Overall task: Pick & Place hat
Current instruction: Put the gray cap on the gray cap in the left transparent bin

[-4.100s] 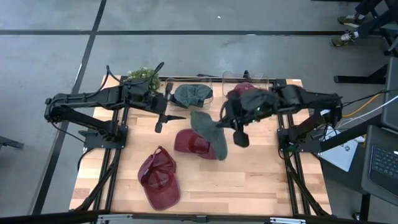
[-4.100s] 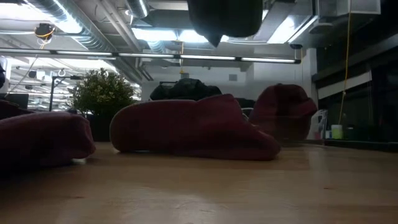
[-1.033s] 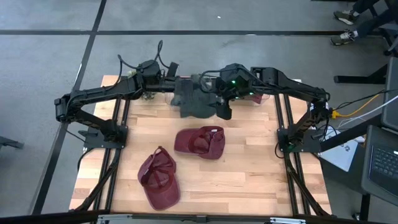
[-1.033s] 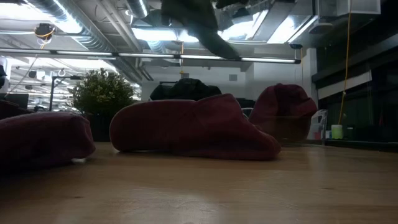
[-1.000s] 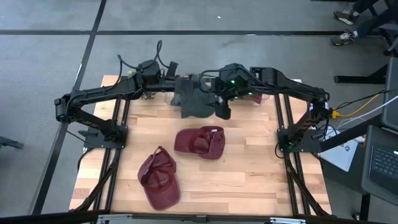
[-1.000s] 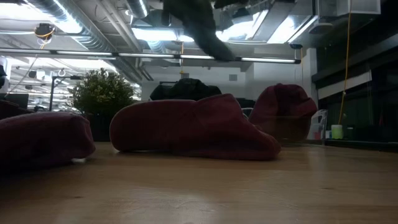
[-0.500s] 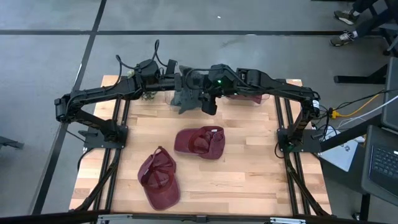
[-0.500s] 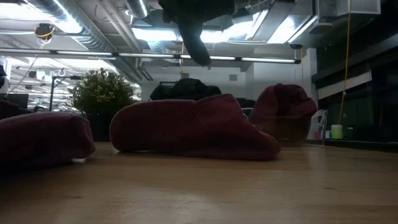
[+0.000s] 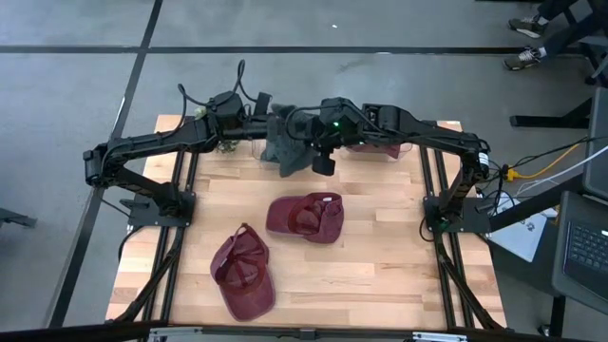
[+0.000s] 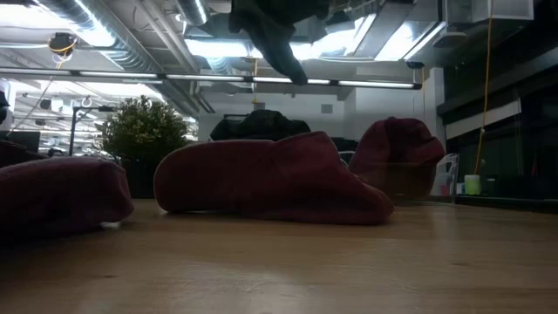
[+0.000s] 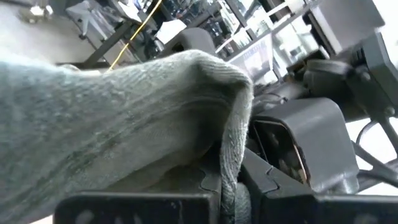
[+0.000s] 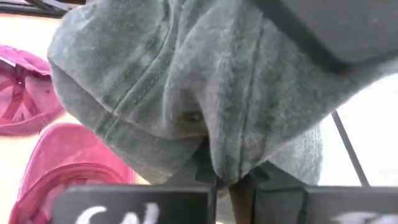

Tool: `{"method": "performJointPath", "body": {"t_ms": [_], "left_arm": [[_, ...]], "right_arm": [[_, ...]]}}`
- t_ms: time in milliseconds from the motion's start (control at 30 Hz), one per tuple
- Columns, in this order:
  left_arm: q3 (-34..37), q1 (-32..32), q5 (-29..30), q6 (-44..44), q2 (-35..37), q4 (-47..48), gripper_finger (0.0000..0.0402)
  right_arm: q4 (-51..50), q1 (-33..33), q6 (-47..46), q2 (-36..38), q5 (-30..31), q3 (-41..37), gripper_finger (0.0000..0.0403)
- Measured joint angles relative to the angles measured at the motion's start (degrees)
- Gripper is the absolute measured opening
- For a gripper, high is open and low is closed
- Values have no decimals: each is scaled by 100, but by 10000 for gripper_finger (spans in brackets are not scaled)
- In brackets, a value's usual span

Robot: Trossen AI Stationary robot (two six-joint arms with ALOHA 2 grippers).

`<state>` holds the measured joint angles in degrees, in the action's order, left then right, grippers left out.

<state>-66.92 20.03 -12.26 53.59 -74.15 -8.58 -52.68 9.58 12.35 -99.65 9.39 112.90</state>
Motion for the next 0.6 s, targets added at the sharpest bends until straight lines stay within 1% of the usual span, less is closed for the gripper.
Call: {"method": "performJointPath", "body": {"t_ms": [67,133,267,467,600], "left_arm": [[0,0,-61,-303,-2,23,16],[1,-1,-122,-649,-4,44,19],[2,0,-307,-1352,7,54,41],[0,0,-703,-2120,31,224,102],[0,0,-1065,-2798,48,229,147]], "right_arm": [[-152,0,-1,10,-57,2,25],[-357,0,11,44,-176,6,18],[-758,0,12,119,-477,13,13],[-1308,27,10,360,-843,0,13],[-1750,80,-15,543,-1272,0,13]]}}
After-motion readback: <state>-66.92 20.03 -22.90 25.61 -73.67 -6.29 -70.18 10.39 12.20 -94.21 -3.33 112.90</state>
